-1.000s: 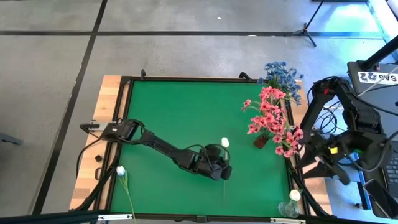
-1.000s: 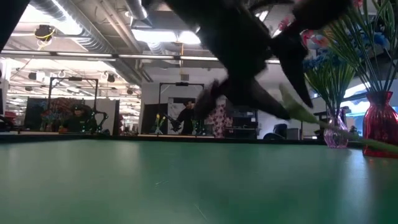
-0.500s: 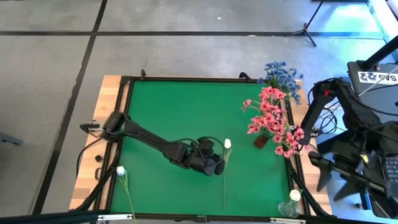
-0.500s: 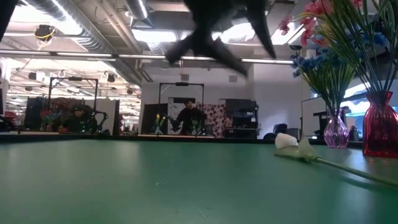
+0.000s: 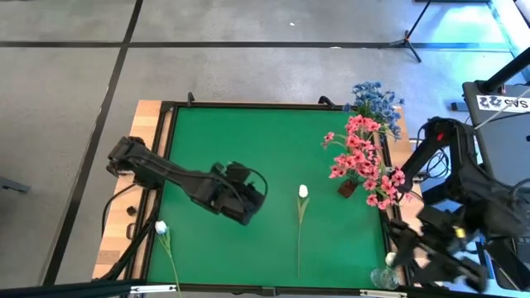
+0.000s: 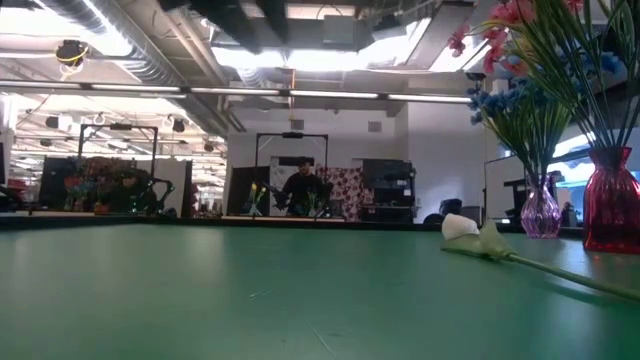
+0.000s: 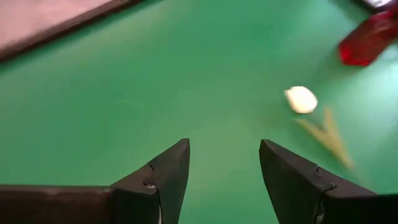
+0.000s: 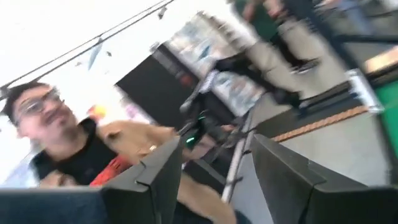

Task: Sort flowers into vase by color
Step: Put the top white flower into the transparent vase

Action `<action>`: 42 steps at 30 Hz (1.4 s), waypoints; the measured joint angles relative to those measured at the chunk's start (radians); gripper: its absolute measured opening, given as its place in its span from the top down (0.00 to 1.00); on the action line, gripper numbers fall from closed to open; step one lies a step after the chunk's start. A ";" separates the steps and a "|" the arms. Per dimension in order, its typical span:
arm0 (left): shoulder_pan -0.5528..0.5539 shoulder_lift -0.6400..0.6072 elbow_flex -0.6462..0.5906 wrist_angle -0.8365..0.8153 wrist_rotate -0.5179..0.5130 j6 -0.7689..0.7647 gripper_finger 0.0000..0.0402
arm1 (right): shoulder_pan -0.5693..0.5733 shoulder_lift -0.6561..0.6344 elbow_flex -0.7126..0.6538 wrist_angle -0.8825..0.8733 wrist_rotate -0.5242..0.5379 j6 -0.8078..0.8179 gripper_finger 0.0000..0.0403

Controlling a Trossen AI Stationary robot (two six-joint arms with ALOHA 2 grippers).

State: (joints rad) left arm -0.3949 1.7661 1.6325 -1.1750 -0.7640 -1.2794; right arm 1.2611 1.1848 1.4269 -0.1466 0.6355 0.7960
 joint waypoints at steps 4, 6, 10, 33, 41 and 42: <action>0.000 -0.055 0.000 -0.142 0.011 0.051 0.53 | -0.127 0.040 0.000 -0.020 0.046 0.136 0.51; -0.003 -0.076 -0.001 -0.190 0.017 0.091 0.53 | -0.219 0.063 0.000 -0.074 0.027 0.235 0.51; 0.003 -0.143 -0.066 -0.199 0.038 0.160 0.56 | -0.311 0.108 -0.002 -0.158 0.008 0.358 0.51; -0.032 -0.499 -0.716 0.311 0.185 0.030 0.67 | -0.358 0.357 0.000 -0.851 -0.045 1.370 0.52; -0.031 -0.499 -0.732 0.394 0.187 0.022 0.67 | -0.415 0.450 0.000 -0.927 -0.100 1.373 0.51; -0.031 -0.499 -0.732 0.399 0.187 0.022 0.67 | -0.426 0.467 0.000 -0.934 -0.127 1.373 0.51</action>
State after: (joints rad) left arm -0.4259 1.2667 0.9001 -0.7756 -0.5774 -1.2572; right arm 0.8356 1.6521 1.4265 -1.0807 0.5087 2.1694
